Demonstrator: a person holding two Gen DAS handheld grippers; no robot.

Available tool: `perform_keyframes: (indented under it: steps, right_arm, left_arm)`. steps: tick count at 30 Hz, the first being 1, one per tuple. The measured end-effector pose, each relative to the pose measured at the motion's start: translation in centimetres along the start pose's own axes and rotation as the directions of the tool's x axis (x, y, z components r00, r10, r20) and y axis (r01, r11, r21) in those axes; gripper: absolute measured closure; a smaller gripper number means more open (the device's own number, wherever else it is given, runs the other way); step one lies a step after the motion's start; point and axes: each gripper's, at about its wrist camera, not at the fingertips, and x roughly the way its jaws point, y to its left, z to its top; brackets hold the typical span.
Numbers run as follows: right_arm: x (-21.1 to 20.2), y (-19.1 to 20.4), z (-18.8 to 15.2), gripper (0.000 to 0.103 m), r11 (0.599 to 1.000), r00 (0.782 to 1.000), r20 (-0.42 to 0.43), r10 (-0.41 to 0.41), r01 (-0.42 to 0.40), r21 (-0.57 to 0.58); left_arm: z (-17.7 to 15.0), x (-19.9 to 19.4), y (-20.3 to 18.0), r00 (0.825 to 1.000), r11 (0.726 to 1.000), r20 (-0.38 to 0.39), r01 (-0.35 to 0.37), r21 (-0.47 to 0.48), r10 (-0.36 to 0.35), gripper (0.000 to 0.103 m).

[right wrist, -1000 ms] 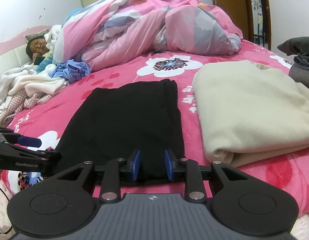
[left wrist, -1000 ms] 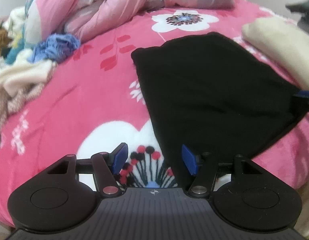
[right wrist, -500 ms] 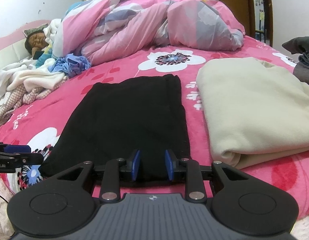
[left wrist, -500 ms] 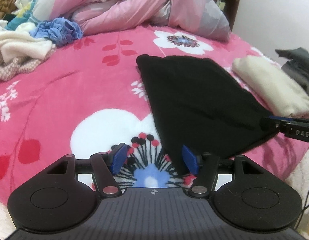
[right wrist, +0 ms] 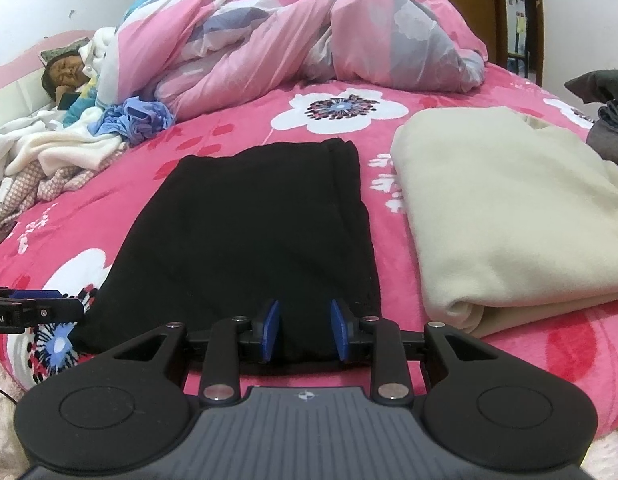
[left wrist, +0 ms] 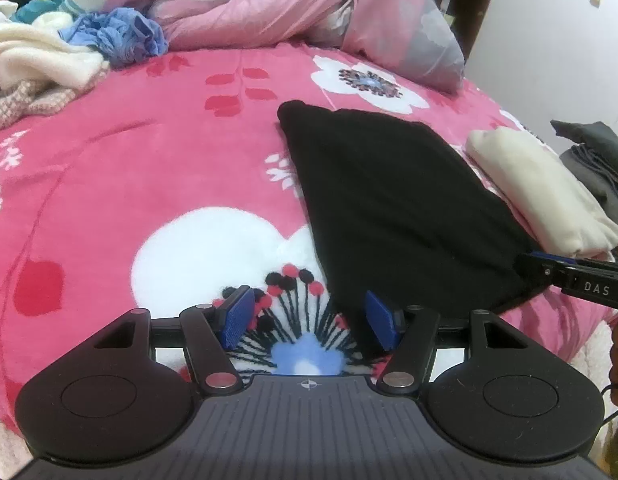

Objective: Fold clothes

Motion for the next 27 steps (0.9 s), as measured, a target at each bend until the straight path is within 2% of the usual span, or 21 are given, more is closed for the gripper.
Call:
perform_keyframes:
  steps: [6,10,12,16,20,24,27]
  right_arm:
    - [0.0,-0.3,0.5,0.072,1.0,1.0,0.0,0.012,-0.012,0.022]
    - [-1.0,-0.7,2.3,0.07,0.999,0.998,0.051,0.03,-0.032,0.038]
    - [-1.1,-1.1,3.7,0.064,0.996,0.995,0.081,0.058,-0.062,0.057]
    - [1.1,-2.4,6.3,0.057,0.978,0.986,0.076,0.145,-0.155,0.142]
    - [5.4,-2.9,9.2,0.056,0.967,0.987,0.018,0.161,-0.162,0.195]
    - [10.0,-3.5,11.7,0.052,0.975,0.991,-0.076,0.113,-0.096,0.2]
    - [13.0,-4.4,12.8,0.052,0.973,0.983,-0.159,0.091,-0.054,0.225]
  left_arm:
    - [0.1,-0.2,0.8,0.999,0.999,0.014,0.035,-0.022,-0.035,0.041]
    - [1.0,0.0,1.3,0.994,0.995,0.054,0.093,-0.028,-0.091,0.041]
    - [1.9,0.6,1.3,0.992,0.994,0.063,0.109,-0.015,-0.108,0.041]
    - [3.9,3.2,1.7,0.989,0.99,0.06,0.137,-0.033,-0.135,0.041]
    - [5.9,6.1,2.9,0.983,0.98,0.041,0.179,-0.087,-0.176,0.041]
    - [7.6,8.9,4.2,0.977,0.966,0.022,0.213,-0.146,-0.213,0.041]
    - [8.5,10.4,5.0,0.969,0.952,0.024,0.246,-0.181,-0.246,0.042]
